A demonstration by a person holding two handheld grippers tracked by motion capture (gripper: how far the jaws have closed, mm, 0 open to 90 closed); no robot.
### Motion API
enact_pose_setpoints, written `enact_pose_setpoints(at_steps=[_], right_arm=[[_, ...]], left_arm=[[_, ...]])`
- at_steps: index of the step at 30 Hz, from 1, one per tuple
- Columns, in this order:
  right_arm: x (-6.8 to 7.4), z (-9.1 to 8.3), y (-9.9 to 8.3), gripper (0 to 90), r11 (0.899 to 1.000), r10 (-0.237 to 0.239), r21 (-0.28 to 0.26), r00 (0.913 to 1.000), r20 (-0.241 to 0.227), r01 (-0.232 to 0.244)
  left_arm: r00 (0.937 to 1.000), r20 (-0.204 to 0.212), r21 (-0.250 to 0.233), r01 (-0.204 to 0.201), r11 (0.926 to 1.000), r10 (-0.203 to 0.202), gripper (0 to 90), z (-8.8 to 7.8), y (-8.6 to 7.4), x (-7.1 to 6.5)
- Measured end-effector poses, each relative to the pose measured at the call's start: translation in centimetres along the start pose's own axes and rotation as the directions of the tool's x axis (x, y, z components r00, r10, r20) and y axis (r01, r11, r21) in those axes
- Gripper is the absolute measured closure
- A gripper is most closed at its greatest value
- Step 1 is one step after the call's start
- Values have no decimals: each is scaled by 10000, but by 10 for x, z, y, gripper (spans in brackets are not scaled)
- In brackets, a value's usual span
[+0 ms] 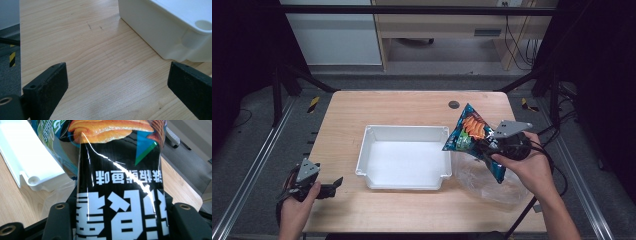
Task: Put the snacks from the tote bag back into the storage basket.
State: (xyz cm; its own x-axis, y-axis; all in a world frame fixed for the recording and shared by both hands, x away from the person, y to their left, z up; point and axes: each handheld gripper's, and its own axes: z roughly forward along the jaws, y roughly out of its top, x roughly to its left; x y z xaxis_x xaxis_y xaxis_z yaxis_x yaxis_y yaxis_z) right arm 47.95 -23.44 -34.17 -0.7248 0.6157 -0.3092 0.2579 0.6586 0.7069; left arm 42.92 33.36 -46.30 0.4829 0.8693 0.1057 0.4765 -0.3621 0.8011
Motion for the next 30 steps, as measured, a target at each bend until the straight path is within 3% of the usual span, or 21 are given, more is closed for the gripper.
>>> enact_pose_setpoints(at_steps=[17,30], right_arm=[[6,9,14,436,9997,-63,-245,9999,-148,60],[18,19,36,436,9979,-447,-492,9985,-309,432]], left_arm=[[10000,1,9,22,10000,-22,27,0,0,0],[10000,25,10,-4,10000,4,27,-1,0,1]])
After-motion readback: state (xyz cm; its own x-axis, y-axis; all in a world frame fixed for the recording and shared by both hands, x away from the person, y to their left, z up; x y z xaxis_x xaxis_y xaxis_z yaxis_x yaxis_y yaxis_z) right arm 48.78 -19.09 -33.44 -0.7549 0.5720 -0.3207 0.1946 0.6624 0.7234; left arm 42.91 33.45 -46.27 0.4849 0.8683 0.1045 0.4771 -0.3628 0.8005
